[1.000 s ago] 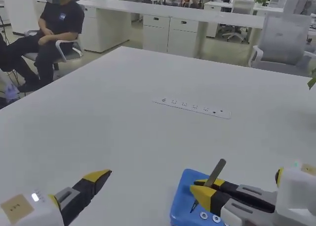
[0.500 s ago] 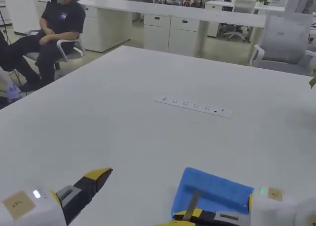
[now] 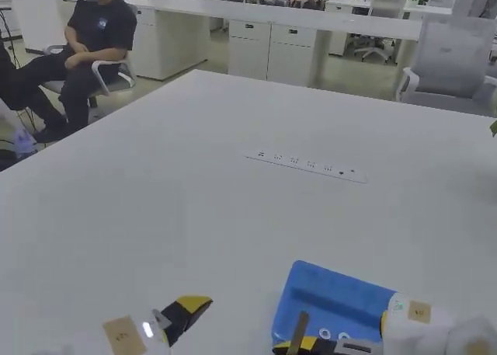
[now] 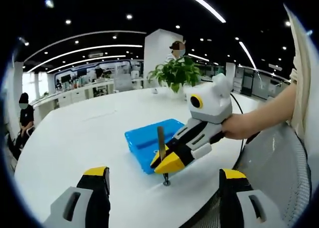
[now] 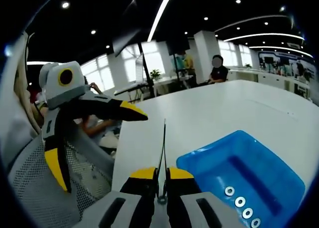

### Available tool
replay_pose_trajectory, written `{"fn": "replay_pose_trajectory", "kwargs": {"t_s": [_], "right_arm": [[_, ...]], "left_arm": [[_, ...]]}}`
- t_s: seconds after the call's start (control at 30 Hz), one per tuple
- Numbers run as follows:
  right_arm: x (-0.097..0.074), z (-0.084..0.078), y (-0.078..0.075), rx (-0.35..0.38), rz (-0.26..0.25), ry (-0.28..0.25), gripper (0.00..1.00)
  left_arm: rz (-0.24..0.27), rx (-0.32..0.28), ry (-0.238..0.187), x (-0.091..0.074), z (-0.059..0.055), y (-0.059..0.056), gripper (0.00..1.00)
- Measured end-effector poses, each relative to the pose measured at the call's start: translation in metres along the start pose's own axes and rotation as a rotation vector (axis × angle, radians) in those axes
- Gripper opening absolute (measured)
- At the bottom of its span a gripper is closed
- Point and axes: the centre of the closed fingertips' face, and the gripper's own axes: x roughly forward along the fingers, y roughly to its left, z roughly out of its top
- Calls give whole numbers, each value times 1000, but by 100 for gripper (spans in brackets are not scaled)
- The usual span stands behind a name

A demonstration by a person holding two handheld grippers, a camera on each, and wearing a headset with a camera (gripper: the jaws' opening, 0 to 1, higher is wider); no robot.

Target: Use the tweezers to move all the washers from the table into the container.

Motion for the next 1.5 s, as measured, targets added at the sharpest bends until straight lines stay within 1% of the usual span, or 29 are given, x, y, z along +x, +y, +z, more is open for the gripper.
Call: {"fn": "replay_pose_trajectory", "kwargs": {"t_s": [0.1, 0.2, 0.33, 0.43, 0.5, 0.67, 0.73, 0.8, 0.9, 0.93, 0.97, 1.0, 1.07, 1.1, 1.13, 1.17, 1.2, 1.23, 1.3, 1.33, 1.47, 1.5], "right_arm": [[0, -1, 1, -2, 1, 2, 4], [1, -1, 2, -6, 2, 2, 4], [3, -3, 4, -34, 2, 13, 4], [3, -3, 6, -52, 6, 14, 4], [3, -4, 7, -58, 9, 15, 4], [1, -6, 15, -121, 17, 31, 5], [0, -7, 16, -151, 11, 43, 5], [0, -8, 17, -166, 5, 52, 4], [1, -9, 17, -202, -2, 66, 4], [1, -9, 16, -214, -12, 78, 3], [1, -10, 13, -233, -37, 96, 3], [3, -9, 16, -218, -18, 101, 3], [6, -7, 14, -225, -26, 110, 3], [7, -7, 13, -212, -27, 113, 3], [8, -7, 12, -192, -33, 114, 2], [8, -6, 10, -152, -51, 110, 2], [7, -6, 9, -129, -52, 108, 3], [6, -4, 7, -110, -60, 98, 3], [1, 5, 8, -64, -53, 45, 3], [-1, 8, 8, -49, -53, 28, 3], [-15, 24, 1, -26, -78, -24, 3], [-19, 30, -3, -12, -89, -52, 3]], "left_arm": [[-12, -12, 8, 2, -2, -2, 93], [-18, -35, 17, 2, -4, -2, 95], [-21, -47, 26, 2, -6, -3, 96], [-23, -64, 22, 2, -5, -4, 95], [-21, -76, 11, 2, -3, -2, 95], [-8, -90, -7, 1, -1, 1, 93], [-6, -91, -3, 0, -1, 1, 92], [2, -78, -11, -1, 0, 2, 91], [8, -82, -22, -1, 2, 3, 91], [9, -83, -22, -1, 2, 3, 91], [11, -82, -24, -1, 3, 4, 91], [13, -81, -27, -1, 3, 4, 91], [16, -83, -29, -2, 3, 5, 91], [17, -84, -29, -2, 3, 5, 90], [18, -83, -30, -2, 3, 5, 90], [19, -82, -32, -2, 4, 5, 90], [21, -82, -31, -2, 4, 5, 90], [23, -82, -29, -2, 3, 6, 90], [29, -68, -26, -2, 3, 6, 90], [32, -57, -28, -2, 3, 7, 90], [27, -61, -22, -2, 2, 6, 90], [28, -59, -24, -2, 2, 6, 90]]}}
